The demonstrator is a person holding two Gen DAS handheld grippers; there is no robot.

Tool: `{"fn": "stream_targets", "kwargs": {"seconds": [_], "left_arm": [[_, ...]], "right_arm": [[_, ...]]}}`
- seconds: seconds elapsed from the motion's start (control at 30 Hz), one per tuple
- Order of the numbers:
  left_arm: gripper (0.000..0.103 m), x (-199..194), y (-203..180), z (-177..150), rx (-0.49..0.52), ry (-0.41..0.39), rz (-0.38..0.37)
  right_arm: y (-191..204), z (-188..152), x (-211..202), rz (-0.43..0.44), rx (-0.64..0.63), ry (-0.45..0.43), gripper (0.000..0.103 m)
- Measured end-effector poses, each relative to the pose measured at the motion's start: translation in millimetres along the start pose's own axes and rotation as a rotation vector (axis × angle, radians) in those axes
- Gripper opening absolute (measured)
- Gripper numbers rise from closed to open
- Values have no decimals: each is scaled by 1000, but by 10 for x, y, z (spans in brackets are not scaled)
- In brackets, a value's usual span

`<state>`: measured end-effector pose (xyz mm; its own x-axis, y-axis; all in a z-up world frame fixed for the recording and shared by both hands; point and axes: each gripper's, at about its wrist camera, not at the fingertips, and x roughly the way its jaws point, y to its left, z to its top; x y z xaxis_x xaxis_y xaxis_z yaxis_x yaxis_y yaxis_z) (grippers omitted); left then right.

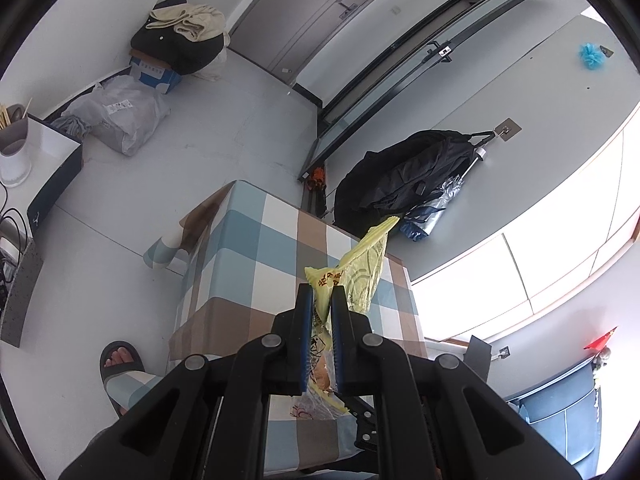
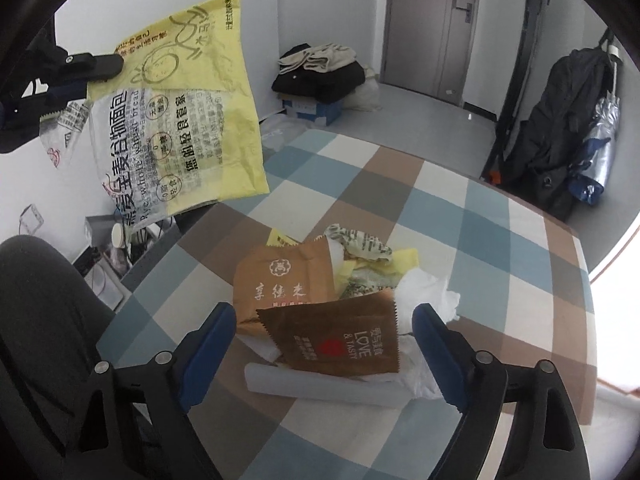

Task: Collect trash
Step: 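Lift the yellow bag with the left tool while the right tool grasps the brown LOVE packet, then carry the yellow bag and brown packet with both tools toward the white bin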

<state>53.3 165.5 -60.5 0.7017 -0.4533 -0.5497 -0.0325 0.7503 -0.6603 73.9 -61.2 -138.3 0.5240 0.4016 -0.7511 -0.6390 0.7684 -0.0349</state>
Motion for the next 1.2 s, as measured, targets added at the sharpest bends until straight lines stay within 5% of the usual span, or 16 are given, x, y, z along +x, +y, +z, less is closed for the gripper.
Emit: {"fn": "stream_targets", "kwargs": {"seconds": [0.13, 0.3, 0.8, 1.2], "left_arm": [[5, 22, 31, -3, -9, 12, 1], [5, 35, 25, 1, -12, 21, 4], [5, 35, -231, -39, 41, 34, 60], [5, 203, -848, -155, 145, 66, 48]], "right_arm": [[-6, -19, 46, -13, 0, 20, 67], [-123, -13, 7, -2, 51, 16, 61], [-426, 104, -576, 108, 177, -149, 59], [-860, -6, -1290, 134, 294, -282, 59]]}}
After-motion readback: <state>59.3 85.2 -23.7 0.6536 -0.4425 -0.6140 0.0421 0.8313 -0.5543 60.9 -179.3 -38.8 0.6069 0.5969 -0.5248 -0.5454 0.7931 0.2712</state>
